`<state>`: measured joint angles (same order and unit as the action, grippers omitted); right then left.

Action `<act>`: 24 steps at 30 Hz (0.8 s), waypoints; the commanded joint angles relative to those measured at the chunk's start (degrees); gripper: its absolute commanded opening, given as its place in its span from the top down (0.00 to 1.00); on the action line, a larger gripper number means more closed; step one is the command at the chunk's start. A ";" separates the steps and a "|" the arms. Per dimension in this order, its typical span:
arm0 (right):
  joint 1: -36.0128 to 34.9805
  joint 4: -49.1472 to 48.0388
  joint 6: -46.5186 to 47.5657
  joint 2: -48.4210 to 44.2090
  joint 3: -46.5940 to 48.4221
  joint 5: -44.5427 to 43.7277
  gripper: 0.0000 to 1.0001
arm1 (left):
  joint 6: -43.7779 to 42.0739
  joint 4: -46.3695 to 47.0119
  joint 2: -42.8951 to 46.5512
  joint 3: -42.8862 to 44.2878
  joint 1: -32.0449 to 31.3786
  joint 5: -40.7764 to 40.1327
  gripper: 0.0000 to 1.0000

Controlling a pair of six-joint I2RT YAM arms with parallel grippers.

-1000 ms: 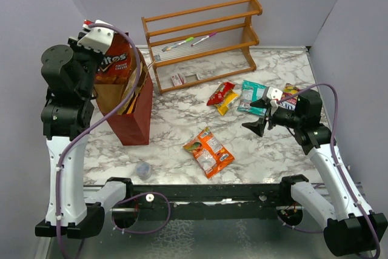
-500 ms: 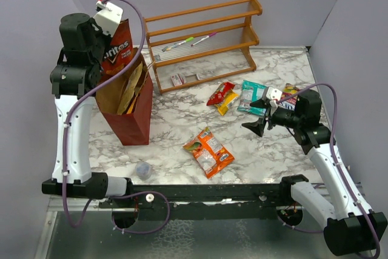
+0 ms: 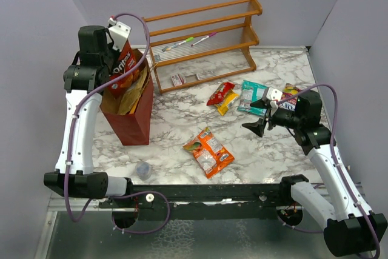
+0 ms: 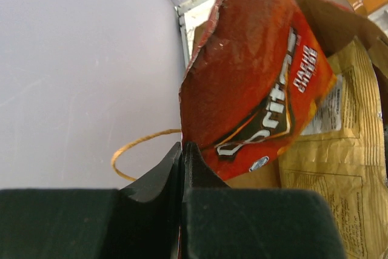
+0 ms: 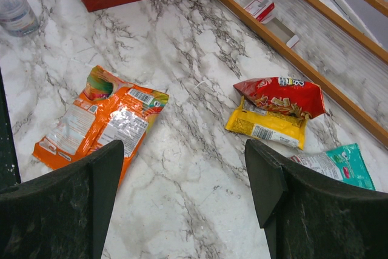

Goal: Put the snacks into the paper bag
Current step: Place the snack in the paper bag.

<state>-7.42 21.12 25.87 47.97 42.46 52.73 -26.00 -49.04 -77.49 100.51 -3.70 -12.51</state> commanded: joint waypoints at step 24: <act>0.13 -1.22 1.38 -0.60 -0.83 -0.26 0.19 | -0.65 1.69 6.74 -19.41 0.45 7.49 0.91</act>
<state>-7.42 21.06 26.33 47.92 42.06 52.73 -27.20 -48.29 -72.34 83.20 -3.68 -13.08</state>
